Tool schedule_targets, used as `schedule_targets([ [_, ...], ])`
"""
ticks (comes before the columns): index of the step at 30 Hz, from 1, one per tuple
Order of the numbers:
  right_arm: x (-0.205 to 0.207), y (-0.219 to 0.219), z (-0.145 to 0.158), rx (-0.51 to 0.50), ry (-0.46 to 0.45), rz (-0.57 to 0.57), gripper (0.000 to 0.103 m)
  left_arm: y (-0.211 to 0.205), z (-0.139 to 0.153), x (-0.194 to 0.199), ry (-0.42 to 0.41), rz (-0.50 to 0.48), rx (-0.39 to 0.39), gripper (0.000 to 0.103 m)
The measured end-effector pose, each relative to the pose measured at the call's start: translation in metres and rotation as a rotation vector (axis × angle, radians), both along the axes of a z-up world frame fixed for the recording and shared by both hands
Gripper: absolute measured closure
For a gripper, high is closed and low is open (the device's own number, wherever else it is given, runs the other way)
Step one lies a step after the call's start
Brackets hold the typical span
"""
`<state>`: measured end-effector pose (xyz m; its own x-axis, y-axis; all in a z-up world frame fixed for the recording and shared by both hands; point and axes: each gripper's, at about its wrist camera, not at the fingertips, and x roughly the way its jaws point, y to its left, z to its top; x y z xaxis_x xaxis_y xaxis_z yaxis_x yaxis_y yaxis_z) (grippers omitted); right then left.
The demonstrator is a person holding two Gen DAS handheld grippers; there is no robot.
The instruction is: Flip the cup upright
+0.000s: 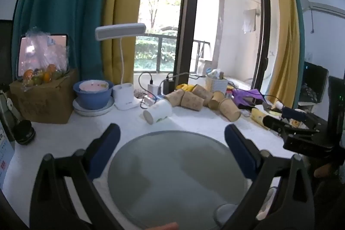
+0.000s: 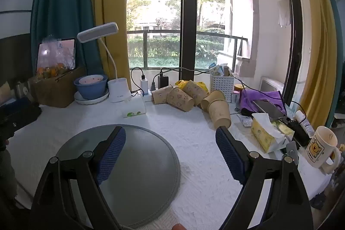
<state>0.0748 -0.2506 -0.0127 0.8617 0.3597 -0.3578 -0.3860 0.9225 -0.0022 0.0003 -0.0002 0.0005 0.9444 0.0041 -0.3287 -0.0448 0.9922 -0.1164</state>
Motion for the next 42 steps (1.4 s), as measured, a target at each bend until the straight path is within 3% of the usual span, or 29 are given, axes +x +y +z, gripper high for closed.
schedule_targets([
  [10, -0.004, 0.002, 0.002, 0.002, -0.003, 0.0, 0.015, -0.002, 0.002, -0.011, -0.047, -0.004, -0.001, 0.005],
  [42, -0.003, -0.002, 0.008, 0.012, -0.014, -0.001, 0.015, -0.007, 0.004, -0.007, -0.031, -0.006, -0.001, 0.005],
])
